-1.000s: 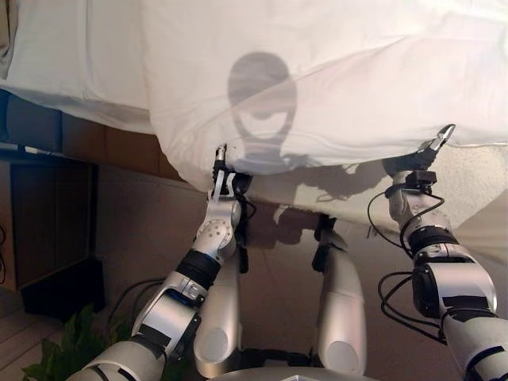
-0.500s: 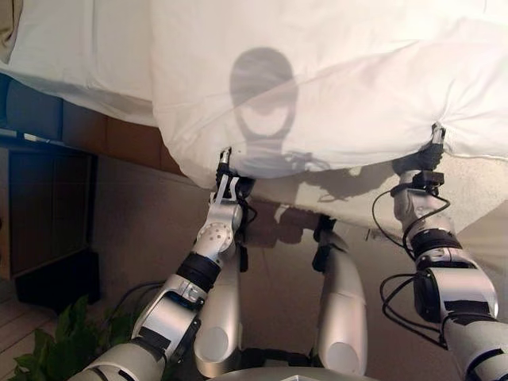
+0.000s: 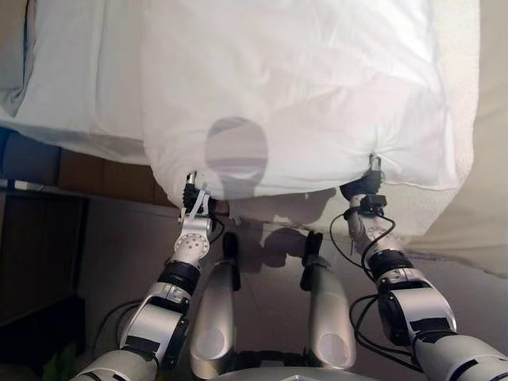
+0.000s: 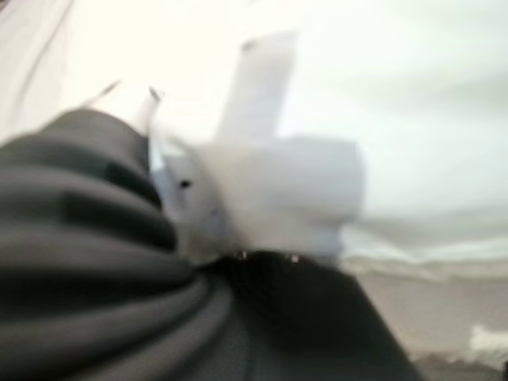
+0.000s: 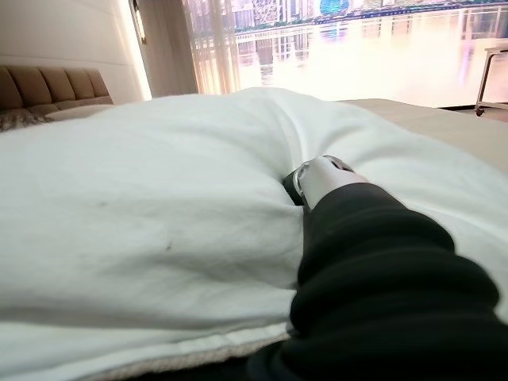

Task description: Make the bed neatly

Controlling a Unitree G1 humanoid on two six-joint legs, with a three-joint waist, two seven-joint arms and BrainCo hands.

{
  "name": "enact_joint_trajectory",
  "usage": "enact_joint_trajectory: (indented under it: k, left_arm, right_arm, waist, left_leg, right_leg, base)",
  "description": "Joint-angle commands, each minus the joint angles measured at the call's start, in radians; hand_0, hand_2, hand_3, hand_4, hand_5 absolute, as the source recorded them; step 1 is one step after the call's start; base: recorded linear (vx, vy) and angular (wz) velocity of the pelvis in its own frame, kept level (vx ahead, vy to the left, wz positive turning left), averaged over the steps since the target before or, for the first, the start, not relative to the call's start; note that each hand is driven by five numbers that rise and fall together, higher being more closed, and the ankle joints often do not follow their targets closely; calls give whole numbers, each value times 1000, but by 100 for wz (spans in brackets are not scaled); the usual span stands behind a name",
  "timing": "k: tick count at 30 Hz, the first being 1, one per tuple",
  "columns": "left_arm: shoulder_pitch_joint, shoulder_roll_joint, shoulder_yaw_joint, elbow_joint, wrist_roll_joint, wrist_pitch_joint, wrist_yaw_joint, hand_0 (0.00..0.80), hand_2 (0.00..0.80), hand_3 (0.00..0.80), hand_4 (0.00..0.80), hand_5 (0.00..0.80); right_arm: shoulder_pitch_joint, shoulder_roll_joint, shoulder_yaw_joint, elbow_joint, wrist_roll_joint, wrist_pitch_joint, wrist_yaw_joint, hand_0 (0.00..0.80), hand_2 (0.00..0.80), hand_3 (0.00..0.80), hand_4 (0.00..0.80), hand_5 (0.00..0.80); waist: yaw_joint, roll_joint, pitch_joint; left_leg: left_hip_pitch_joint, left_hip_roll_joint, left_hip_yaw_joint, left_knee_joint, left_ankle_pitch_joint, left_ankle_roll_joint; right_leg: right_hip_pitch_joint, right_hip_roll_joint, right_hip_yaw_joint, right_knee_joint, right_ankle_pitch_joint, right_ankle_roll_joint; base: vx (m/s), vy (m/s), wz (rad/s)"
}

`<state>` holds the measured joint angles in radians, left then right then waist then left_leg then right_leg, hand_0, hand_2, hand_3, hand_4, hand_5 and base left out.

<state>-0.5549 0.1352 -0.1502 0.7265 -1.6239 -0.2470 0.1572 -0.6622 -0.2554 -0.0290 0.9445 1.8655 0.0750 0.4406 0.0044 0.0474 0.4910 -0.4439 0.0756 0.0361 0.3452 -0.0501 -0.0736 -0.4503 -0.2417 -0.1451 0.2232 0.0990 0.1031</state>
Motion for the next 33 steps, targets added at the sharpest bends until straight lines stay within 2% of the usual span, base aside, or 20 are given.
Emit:
enact_joint_trajectory:
  k: [1, 4, 7, 13, 15, 17, 18, 20, 21, 22, 23, 24, 25, 26, 27, 29, 30, 32, 33]
  left_arm:
    - [-44, 20, 57, 58, 63, 3, -53, 800, 800, 800, 800, 800]
    - [-76, 18, 71, 127, 84, 15, -76, 800, 800, 800, 800, 800]
    - [-71, 4, 82, 155, 29, 1, -115, 800, 800, 800, 800, 800]
    - [-31, -25, 68, 151, 24, 18, -168, 800, 800, 800, 800, 800]
    - [-5, -14, 72, 143, 50, 22, -186, 800, 800, 800, 800, 800]
    - [40, 20, 78, 88, 88, 26, -157, 800, 800, 800, 800, 800]
    - [63, 33, 71, 63, 97, 20, -145, 800, 800, 800, 800, 800]
    - [86, 48, 65, 37, 115, 15, -146, 800, 800, 800, 800, 800]
    - [85, 51, 53, 40, 111, 8, -151, 800, 800, 800, 800, 800]
    - [88, 49, 45, 41, 95, 4, -166, 800, 800, 800, 800, 800]
    - [100, 42, 40, 46, 58, -5, -209, 800, 800, 800, 800, 800]
    - [119, 36, 47, 38, 64, -9, -228, 800, 800, 800, 800, 800]
    - [142, 35, 55, 30, 78, -13, -232, 800, 800, 800, 800, 800]
    - [151, 34, 59, 30, 83, -14, -229, 800, 800, 800, 800, 800]
    - [170, 36, 65, 39, 79, -9, -216, 800, 800, 800, 800, 800]
    - [192, 22, 80, 55, 67, 16, -215, 800, 800, 800, 800, 800]
    - [200, 3, 76, 64, 72, 13, -231, 800, 800, 800, 800, 800]
    - [214, -35, 49, 76, 87, -10, -263, 800, 800, 800, 800, 800]
    - [216, -43, 40, 78, 83, -16, -269, 800, 800, 800, 800, 800]
  right_arm:
    - [62, -36, -5, -72, -51, -26, 9, 800, 800, 800, 800, 800]
    - [43, -40, 21, -98, -69, -32, -35, 800, 800, 800, 800, 800]
    - [6, -66, 33, -97, -101, -9, -72, 800, 800, 800, 800, 800]
    - [8, -31, 60, -175, -104, -112, -97, 800, 800, 800, 800, 800]
    - [21, -14, 62, -186, -147, -118, -101, 800, 800, 800, 800, 800]
    - [59, 3, 68, -224, -185, -107, -115, 800, 800, 800, 800, 800]
    - [88, 10, 68, -243, -187, -105, -95, 800, 800, 800, 800, 800]
    - [138, 12, 62, -255, -161, -114, -44, 800, 800, 800, 800, 800]
    - [152, 11, 56, -249, -146, -121, -22, 800, 800, 800, 800, 800]
    - [156, -4, 54, -236, -125, -122, -8, 800, 800, 800, 800, 800]
    - [146, -19, 45, -210, -124, -113, -2, 800, 800, 800, 800, 800]
    - [136, -27, 50, -200, -119, -110, -14, 800, 800, 800, 800, 800]
    - [140, -29, 57, -202, -113, -96, -25, 800, 800, 800, 800, 800]
    - [145, -29, 56, -204, -117, -86, -25, 800, 800, 800, 800, 800]
    - [174, -24, 58, -198, -150, -77, -10, 800, 800, 800, 800, 800]
    - [206, -30, 48, -201, -170, -62, -29, 800, 800, 800, 800, 800]
    - [208, -37, 34, -199, -166, -49, -39, 800, 800, 800, 800, 800]
    - [204, -57, 12, -192, -165, -24, -47, 800, 800, 800, 800, 800]
    - [202, -65, 7, -194, -170, -18, -48, 800, 800, 800, 800, 800]
  waist:
    - [-9, 40, -105]
    - [-26, 57, -110]
    - [-40, 82, -115]
    - [-39, 80, -101]
    - [-23, 77, -88]
    - [-2, 71, -74]
    - [6, 65, -67]
    - [12, 41, -63]
    - [14, 26, -64]
    - [2, 19, -61]
    - [6, 16, -50]
    - [1, 4, -43]
    - [-11, -6, -41]
    - [-16, -10, -42]
    - [-26, -11, -45]
    - [-39, 12, -54]
    - [-42, 23, -56]
    - [-45, 41, -67]
    - [-46, 44, -71]
  left_leg:
    - [-16, 38, -19, -87, 146, -35]
    - [3, 30, 8, -91, 139, -41]
    - [26, 10, 23, -102, 133, -39]
    - [19, -45, 16, -56, 89, -18]
    - [33, -40, 45, -48, 78, -6]
    - [53, -28, 71, -64, 91, 16]
    - [59, -20, 76, -74, 100, 27]
    - [64, -23, 63, -78, 98, 35]
    - [61, -34, 43, -70, 90, 31]
    - [59, -43, 33, -57, 89, 27]
    - [50, -34, 21, -11, 85, 21]
    - [39, -25, 8, 68, 57, 20]
    - [27, 0, 14, 180, 28, 21]
    - [20, 15, 18, 222, 20, 20]
    - [4, 65, 11, 290, 40, 5]
    - [23, 158, -4, 219, 115, -32]
    - [45, 188, -12, 162, 145, -48]
    - [96, 248, -50, 3, 201, -78]
    - [111, 264, -64, -37, 225, -88]
  right_leg:
    - [78, -87, 9, -6, -1, 78]
    - [86, -111, 11, -4, -13, 82]
    - [88, -133, 29, -24, -2, 88]
    - [92, -184, 89, -82, 75, 90]
    - [88, -167, 29, -17, 43, 92]
    - [49, -89, -44, 130, -38, 81]
    - [29, -48, -74, 196, -72, 64]
    - [-3, -8, -90, 249, -98, 43]
    - [0, -14, -98, 226, -89, 42]
    - [6, 7, -79, 199, -79, 34]
    - [14, 6, -92, 220, -89, 18]
    - [20, 9, -85, 216, -89, 2]
    - [21, 12, -70, 237, -100, -17]
    - [23, 17, -65, 248, -107, -25]
    - [32, 38, -49, 283, -131, -46]
    - [45, 63, -30, 337, -184, -61]
    - [47, 63, -22, 353, -204, -60]
    - [47, 38, 8, 376, -230, -37]
    - [44, 25, 20, 384, -234, -29]
  base:
    - [0, 176, 10]
    - [29, 260, 12]
    - [19, 319, 8]
    - [-10, 139, -2]
    - [21, 151, -11]
    - [32, 137, -28]
    - [11, -17, -64]
    - [8, -169, -82]
    - [16, -251, -47]
    - [-24, -224, -10]
    - [-44, -143, 24]
    - [-18, -97, 28]
    - [53, -83, 19]
    - [181, -79, -14]
    - [236, -31, -41]
    - [223, 140, -35]
    - [132, 367, 5]
    - [101, 501, 18]
    - [54, 619, 13]
